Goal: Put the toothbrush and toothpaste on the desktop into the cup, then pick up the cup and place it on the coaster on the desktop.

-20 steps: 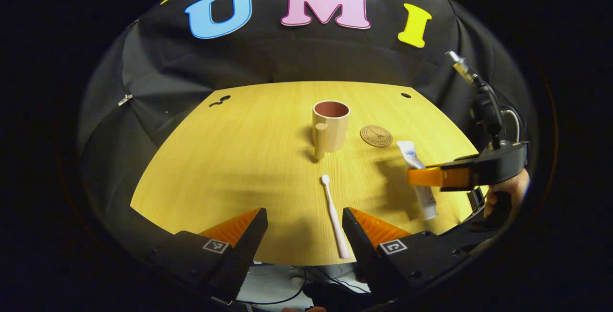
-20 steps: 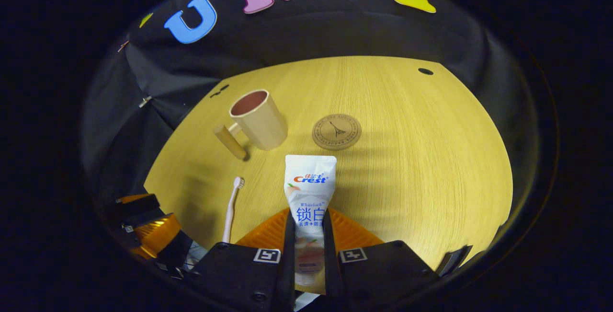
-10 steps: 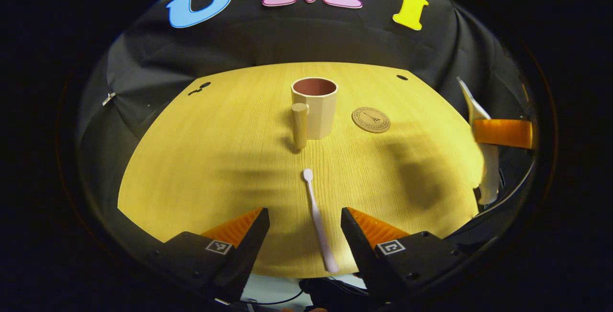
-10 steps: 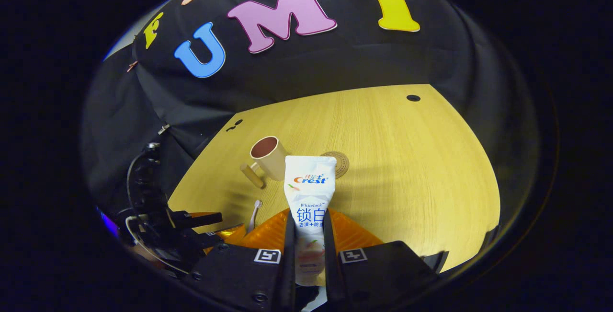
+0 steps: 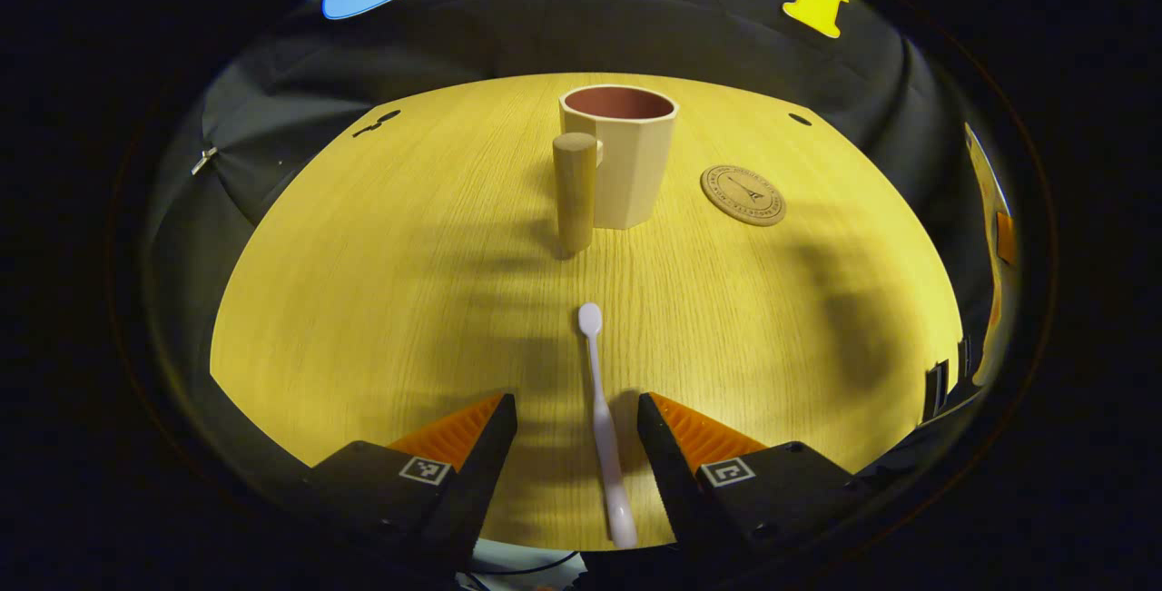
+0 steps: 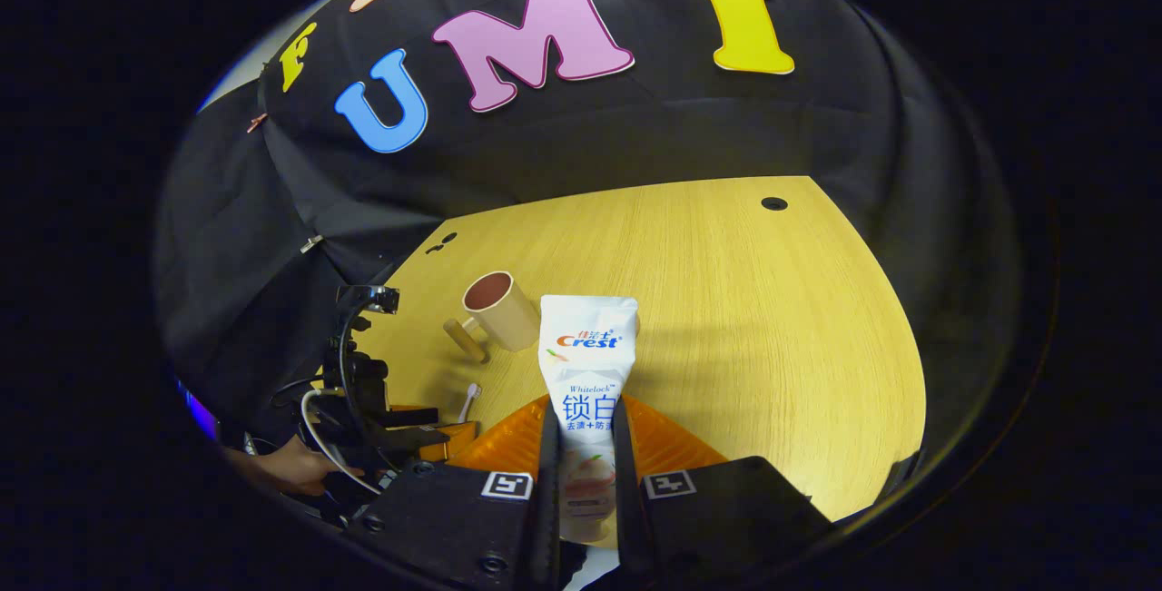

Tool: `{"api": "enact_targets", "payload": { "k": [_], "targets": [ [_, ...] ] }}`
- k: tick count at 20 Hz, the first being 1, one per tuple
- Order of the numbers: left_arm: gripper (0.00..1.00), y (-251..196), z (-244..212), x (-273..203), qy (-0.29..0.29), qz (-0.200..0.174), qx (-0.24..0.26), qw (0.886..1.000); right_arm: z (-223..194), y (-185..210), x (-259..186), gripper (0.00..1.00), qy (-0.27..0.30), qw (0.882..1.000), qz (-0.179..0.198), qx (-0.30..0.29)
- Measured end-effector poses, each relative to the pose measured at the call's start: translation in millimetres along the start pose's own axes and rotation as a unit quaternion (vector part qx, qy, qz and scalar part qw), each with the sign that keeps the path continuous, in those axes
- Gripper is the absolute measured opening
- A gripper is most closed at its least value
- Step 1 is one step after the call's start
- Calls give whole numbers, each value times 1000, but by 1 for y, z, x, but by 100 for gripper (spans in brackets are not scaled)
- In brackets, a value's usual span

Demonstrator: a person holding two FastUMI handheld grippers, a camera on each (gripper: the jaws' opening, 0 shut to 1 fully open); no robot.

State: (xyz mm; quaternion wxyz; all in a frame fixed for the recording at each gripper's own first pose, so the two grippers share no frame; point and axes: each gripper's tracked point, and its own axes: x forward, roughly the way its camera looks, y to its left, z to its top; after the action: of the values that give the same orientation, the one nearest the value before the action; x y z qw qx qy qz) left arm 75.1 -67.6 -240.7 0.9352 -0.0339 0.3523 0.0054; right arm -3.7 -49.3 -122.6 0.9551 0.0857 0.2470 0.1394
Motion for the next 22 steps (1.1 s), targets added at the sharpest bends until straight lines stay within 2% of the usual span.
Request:
{"api": "enact_targets", "payload": {
  "k": [6,7,8,10,11,13,14,16,20,22],
  "targets": [
    [69,-9,3,5,5,-1,-10,1000,1,-6,2,30,6,1000,2,11],
    [62,-11,2,6,8,-3,-15,1000,1,-6,2,29,7,1000,1,13],
    [60,-11,2,7,10,-1,-14,1000,0,-6,3,29,7,1000,1,15],
    [43,-8,2,7,11,6,-5,1000,-1,-4,1,29,8,1000,2,16],
    [27,-8,2,6,11,10,1,1000,-1,-3,1,29,7,1000,2,17],
    [14,-10,2,7,17,8,28,999,0,0,0,29,5,1000,2,22],
    [15,-11,3,6,18,2,42,999,0,2,-1,29,4,1000,2,24],
    [10,-13,7,7,5,-15,56,998,3,4,-3,30,-1,1000,-1,26],
    [7,-12,7,5,-1,-42,53,998,8,15,-9,29,-17,999,-8,31],
    [6,-12,9,-5,-12,-63,37,997,15,26,-9,29,-31,999,-5,36]
  ]
}}
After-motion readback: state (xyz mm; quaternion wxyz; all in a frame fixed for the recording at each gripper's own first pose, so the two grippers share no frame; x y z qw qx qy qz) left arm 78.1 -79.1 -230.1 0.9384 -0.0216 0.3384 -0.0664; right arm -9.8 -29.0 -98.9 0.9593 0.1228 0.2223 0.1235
